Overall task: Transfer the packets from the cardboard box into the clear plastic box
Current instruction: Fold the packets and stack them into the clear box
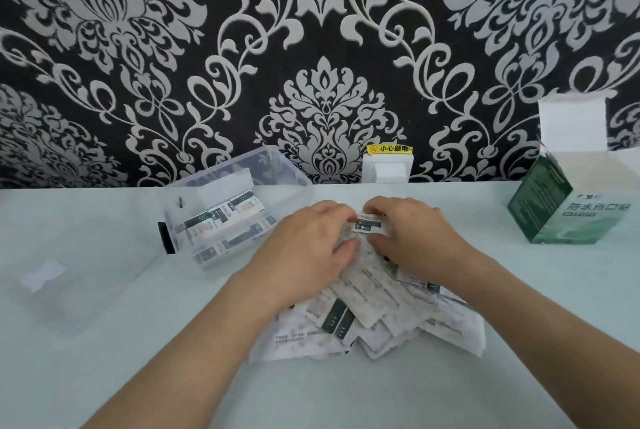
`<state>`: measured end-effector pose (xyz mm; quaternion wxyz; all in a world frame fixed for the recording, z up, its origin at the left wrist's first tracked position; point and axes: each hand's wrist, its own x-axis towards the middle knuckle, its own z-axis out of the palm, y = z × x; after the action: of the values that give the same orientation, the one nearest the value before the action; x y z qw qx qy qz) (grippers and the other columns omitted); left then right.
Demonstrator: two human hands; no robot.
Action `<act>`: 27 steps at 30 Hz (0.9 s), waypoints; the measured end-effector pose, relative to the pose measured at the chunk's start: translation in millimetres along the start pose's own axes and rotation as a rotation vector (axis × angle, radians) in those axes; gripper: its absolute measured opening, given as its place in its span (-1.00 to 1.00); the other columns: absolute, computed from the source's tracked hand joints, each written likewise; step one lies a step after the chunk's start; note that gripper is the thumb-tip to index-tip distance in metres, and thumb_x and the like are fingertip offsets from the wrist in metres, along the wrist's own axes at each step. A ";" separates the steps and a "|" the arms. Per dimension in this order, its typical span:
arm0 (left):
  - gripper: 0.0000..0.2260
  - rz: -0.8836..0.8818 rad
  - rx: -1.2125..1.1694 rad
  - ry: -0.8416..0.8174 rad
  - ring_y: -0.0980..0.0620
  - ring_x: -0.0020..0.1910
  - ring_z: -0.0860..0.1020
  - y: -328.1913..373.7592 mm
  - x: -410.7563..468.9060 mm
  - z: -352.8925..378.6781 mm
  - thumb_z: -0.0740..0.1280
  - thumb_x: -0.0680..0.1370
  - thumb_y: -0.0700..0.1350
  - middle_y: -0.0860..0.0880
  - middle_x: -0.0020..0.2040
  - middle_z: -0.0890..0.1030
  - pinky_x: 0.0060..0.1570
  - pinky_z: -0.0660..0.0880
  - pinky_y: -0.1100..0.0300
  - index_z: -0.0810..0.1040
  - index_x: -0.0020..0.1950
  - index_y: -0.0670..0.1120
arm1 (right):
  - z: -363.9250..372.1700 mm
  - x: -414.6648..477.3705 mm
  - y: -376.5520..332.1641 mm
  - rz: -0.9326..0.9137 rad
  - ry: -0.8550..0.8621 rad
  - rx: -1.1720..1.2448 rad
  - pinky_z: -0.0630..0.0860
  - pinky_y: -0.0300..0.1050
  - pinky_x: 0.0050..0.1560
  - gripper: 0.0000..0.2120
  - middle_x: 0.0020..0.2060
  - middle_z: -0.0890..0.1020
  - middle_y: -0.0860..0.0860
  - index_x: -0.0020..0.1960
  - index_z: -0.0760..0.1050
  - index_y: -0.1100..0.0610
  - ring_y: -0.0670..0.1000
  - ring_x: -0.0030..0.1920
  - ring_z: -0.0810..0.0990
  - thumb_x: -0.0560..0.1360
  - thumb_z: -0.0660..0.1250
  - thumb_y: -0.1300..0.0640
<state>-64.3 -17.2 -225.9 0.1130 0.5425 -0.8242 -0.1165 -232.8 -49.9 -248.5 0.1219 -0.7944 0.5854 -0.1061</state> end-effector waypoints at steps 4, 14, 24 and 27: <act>-0.64 -0.071 0.113 -0.014 -0.10 0.05 0.52 2.7 5.8 18.9 0.15 0.62 0.11 -0.08 0.19 0.41 -0.06 0.38 0.07 0.29 0.36 -0.01 | -0.9 -3.5 -3.6 -0.056 0.011 0.120 0.46 0.02 0.16 -0.65 0.10 0.64 -0.04 0.27 0.48 0.02 0.06 0.12 0.56 0.49 0.35 0.15; -0.73 -0.097 0.183 0.039 -0.09 -0.12 0.46 3.9 19.6 19.7 0.25 0.58 -0.07 -0.10 0.01 0.49 -0.22 0.27 0.13 0.31 0.24 -0.07 | -15.0 -5.5 0.4 -0.022 0.018 0.238 0.38 -0.28 0.01 -0.63 0.07 0.58 -0.03 0.22 0.53 0.05 -0.04 0.04 0.50 0.45 0.39 0.30; -0.51 -0.178 -0.180 0.110 0.07 0.09 0.42 14.2 29.5 13.5 0.37 0.45 -0.24 0.06 0.20 0.41 -0.01 0.30 0.27 0.41 0.33 0.11 | -16.0 -3.0 13.1 0.153 -0.015 0.267 0.49 -0.15 -0.13 -0.71 -0.08 0.60 -0.05 0.08 0.47 0.02 0.00 -0.08 0.54 0.43 0.39 0.27; -0.58 -0.247 -0.447 0.074 0.18 -0.27 0.46 15.8 31.7 5.5 0.35 0.44 -0.16 0.12 0.19 0.49 -0.22 0.40 0.26 0.48 0.27 0.12 | -15.4 -2.8 13.8 0.170 -0.007 0.307 0.50 -0.14 -0.14 -0.70 -0.12 0.60 -0.06 0.06 0.46 0.01 -0.01 -0.10 0.55 0.40 0.42 0.26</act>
<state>-92.0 -39.9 -224.2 0.2450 0.6045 -0.7007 -0.2890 -250.9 -52.2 -238.4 0.2526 -0.7145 0.6269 -0.1808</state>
